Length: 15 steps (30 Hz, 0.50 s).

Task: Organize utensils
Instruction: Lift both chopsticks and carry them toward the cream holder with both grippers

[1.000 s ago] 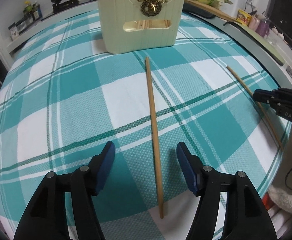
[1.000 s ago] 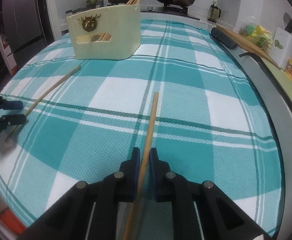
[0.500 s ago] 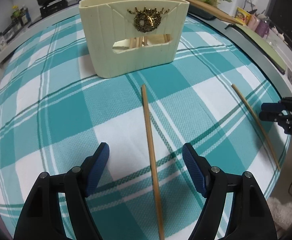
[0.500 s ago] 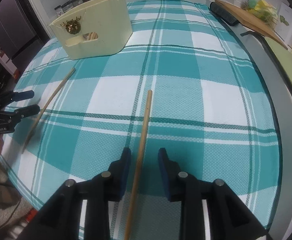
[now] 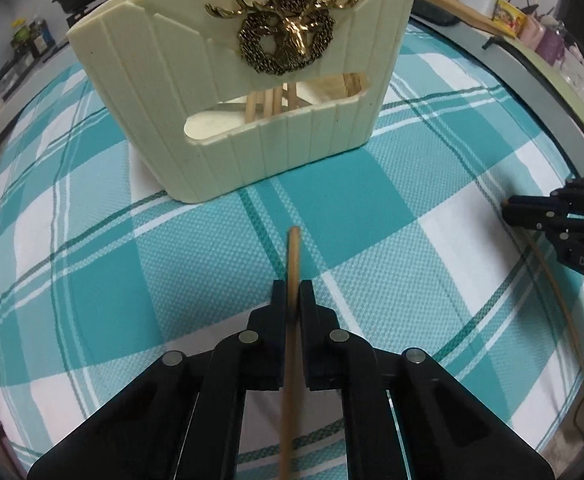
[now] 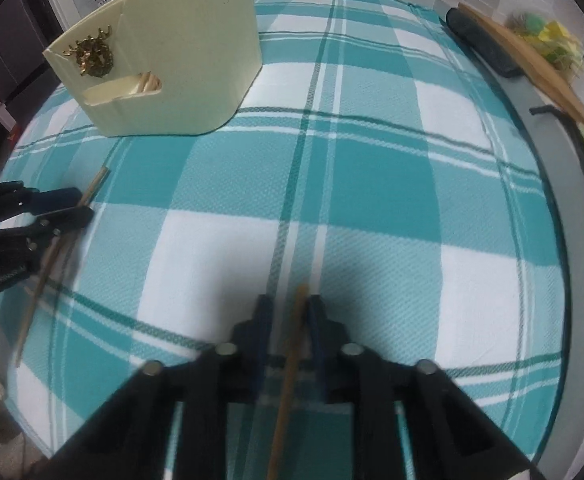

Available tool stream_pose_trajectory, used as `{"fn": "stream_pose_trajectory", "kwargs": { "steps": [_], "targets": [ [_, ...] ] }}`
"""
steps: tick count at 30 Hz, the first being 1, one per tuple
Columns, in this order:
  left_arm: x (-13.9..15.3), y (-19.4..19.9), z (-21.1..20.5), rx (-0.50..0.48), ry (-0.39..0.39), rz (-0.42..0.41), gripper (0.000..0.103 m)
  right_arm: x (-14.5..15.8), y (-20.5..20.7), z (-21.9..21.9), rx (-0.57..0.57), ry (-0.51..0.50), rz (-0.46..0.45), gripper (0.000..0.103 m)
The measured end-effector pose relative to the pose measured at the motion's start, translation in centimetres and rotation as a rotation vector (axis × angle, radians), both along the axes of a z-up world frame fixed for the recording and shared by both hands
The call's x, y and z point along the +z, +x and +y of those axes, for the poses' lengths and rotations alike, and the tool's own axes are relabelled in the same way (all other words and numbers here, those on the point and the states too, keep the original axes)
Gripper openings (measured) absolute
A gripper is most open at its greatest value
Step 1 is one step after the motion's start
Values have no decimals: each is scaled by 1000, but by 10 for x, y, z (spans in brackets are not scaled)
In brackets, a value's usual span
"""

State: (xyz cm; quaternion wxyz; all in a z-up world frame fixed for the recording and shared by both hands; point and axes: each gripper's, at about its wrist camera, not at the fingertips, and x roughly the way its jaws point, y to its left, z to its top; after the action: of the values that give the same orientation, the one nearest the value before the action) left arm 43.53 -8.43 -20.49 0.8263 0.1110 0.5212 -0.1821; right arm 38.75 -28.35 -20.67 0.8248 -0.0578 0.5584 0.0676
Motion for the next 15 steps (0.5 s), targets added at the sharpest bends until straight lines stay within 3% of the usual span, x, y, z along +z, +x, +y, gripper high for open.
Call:
{"fn": "stream_pose_trajectory", "kwargs": {
  "steps": [5,15],
  "targets": [
    [34,-16,23,58,-124,-93,4,13,4,-11,-31,123,-59,7],
    [130,-84,70,110,-297,-317,4,127,-66,1,37,242,-427,7]
  ]
}}
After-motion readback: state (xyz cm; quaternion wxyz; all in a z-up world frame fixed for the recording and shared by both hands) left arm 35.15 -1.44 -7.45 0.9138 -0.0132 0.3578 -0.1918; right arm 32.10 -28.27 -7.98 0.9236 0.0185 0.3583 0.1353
